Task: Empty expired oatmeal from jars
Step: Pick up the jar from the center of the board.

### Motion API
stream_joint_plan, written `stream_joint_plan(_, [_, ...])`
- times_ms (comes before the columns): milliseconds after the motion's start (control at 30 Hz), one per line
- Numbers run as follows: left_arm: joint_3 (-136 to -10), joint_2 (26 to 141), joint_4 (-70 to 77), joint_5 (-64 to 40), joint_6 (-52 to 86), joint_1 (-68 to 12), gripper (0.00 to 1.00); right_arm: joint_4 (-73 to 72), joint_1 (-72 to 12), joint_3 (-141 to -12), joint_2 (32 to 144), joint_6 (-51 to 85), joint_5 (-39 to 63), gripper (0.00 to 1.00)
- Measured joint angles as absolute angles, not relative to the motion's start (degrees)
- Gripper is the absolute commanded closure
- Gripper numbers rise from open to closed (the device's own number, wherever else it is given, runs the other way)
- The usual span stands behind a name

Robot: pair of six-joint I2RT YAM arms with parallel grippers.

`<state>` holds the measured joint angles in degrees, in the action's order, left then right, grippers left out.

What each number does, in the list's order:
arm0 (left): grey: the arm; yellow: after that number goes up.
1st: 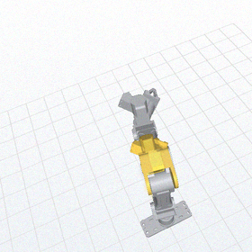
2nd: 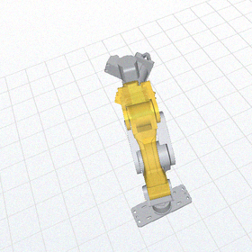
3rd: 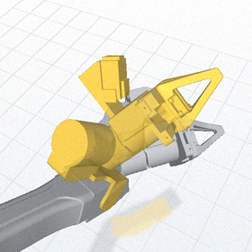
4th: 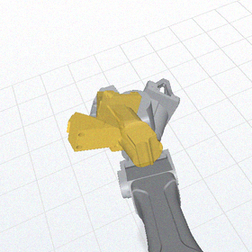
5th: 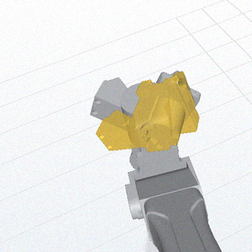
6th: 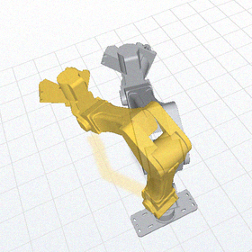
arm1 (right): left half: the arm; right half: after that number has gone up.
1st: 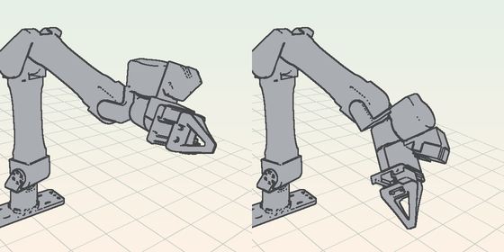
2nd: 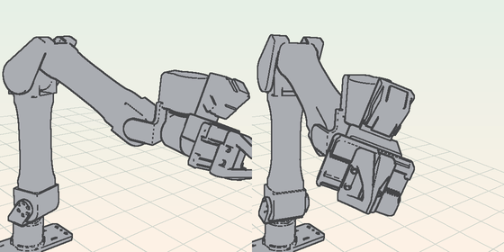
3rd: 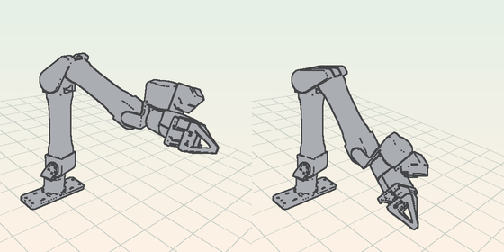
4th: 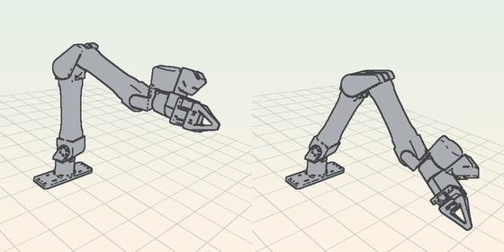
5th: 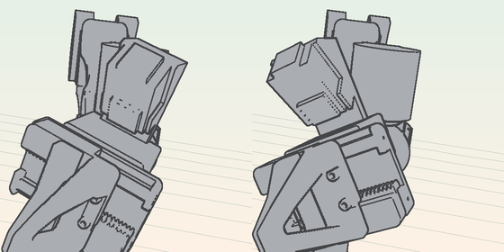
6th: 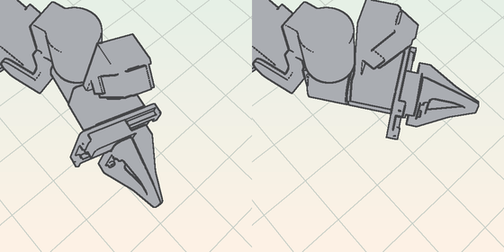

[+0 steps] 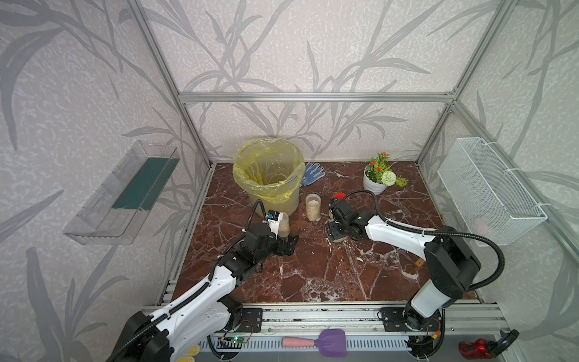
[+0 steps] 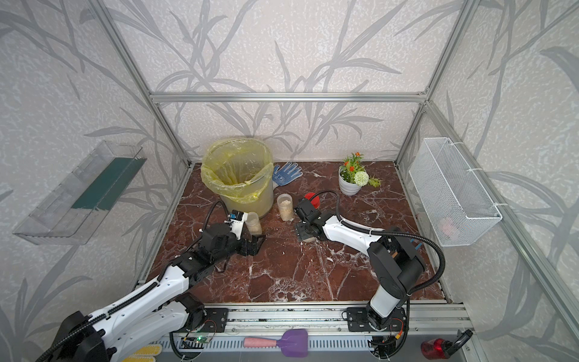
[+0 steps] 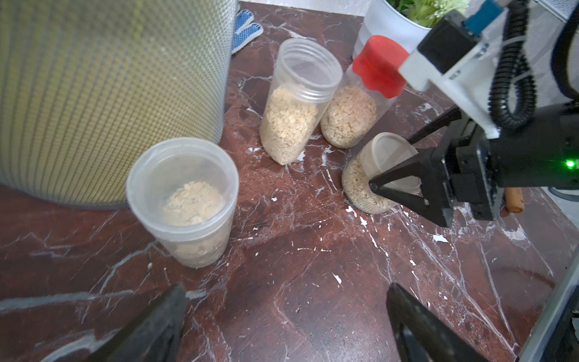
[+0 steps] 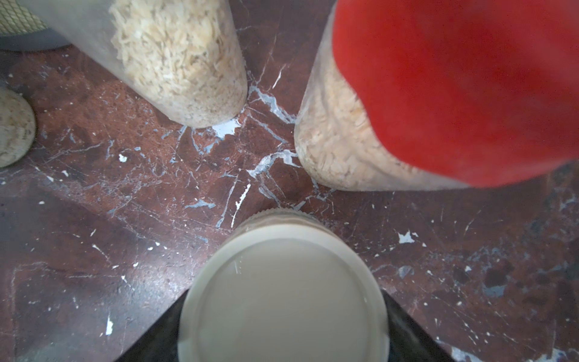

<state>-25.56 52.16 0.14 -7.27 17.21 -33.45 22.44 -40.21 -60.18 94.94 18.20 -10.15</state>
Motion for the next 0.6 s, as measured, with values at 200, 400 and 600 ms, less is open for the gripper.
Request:
stream_joint_plan(200, [-25.6, 52.7, 2.7, -7.4, 12.1, -37.7, 0.03, 26.0, -38.7, -60.2, 93.1, 18.5, -6.3, 0.58])
stream_joint_plan(400, [-25.6, 55.5, 6.9, -7.7, 6.3, -42.1, 0.03, 30.0, -37.6, -60.3, 89.0, 18.9, -2.5, 0.6])
stream_joint_plan(600, [-27.3, 61.0, 10.0, -9.3, 1.8, -44.6, 0.03, 34.4, -36.1, -60.3, 83.3, 19.4, 2.0, 0.62])
